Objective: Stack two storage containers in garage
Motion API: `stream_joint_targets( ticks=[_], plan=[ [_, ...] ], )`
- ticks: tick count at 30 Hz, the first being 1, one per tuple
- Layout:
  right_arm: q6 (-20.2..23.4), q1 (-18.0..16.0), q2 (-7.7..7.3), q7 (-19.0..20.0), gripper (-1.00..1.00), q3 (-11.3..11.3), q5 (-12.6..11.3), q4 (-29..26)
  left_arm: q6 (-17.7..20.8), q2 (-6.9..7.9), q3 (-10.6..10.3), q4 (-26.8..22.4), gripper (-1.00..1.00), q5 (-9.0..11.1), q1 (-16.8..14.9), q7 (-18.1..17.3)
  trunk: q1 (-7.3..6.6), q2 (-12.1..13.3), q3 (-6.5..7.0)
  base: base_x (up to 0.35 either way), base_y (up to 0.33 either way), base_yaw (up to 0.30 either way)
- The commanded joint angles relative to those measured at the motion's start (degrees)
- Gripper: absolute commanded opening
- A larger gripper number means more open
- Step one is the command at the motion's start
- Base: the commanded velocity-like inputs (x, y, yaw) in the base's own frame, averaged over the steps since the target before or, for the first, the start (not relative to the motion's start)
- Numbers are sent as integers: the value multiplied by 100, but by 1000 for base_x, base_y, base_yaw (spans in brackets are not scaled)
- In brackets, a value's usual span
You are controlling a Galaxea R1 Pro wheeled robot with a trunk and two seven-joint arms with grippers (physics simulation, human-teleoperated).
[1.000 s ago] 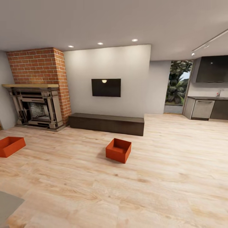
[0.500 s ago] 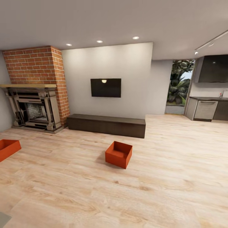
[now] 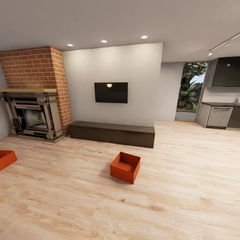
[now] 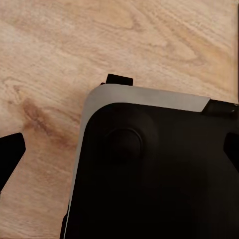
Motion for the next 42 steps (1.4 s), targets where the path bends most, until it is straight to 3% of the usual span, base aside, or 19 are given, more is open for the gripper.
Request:
stream_joint_targets(
  ticks=[1, 19, 42],
  plan=[
    [-30, -6, 5, -7, 100, 48, -48, 17, -14, 0, 7, 1, 100, 26, -2, 2, 3, -3, -6, 320, 0, 0],
    [-30, -6, 5, -7, 100, 48, -48, 15, -22, 8, 1, 0, 100, 21, -2, 1, 3, -3, -6, 298, 0, 0],
    [-30, -6, 9, -7, 100, 32, -98, -16, -23, 8, 1, -7, 100, 17, -2, 2, 3, -3, -6, 13, 0, 0]
  ],
)
